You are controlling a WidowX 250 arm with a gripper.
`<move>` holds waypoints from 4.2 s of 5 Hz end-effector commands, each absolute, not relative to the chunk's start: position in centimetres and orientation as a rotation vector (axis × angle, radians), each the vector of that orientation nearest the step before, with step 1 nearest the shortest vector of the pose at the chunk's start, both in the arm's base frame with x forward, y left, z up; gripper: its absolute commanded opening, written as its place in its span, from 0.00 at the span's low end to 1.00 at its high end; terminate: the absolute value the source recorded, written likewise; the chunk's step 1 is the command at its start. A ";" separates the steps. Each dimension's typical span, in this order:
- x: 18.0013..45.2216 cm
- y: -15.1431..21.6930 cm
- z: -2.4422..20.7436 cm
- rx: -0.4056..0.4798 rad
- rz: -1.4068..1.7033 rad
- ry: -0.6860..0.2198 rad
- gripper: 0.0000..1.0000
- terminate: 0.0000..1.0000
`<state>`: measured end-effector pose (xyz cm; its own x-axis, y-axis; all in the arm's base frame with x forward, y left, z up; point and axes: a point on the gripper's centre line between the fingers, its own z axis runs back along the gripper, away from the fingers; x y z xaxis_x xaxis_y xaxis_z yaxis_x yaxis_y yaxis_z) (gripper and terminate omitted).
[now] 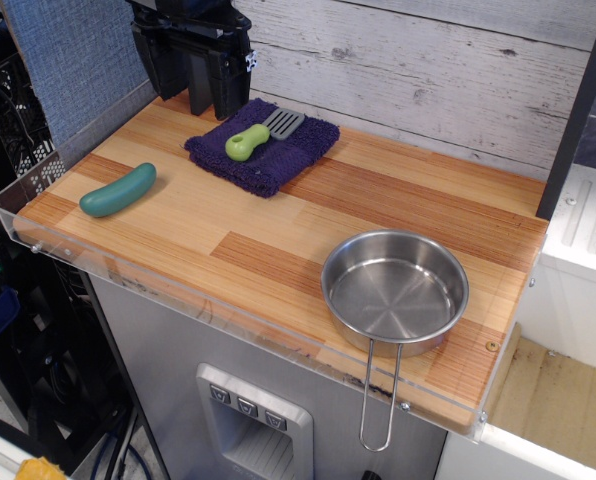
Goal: Move the silver vessel and place it below the purple cloth.
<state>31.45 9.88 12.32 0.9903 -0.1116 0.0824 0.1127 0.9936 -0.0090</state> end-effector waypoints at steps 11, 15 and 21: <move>30.4 -2.3 1.6 0.010 -0.311 0.067 0.00 0.00; 30.2 -4.1 3.3 -0.064 -0.317 -0.009 0.00 0.00; 27.2 10.8 6.3 -0.056 0.084 -0.045 0.00 0.00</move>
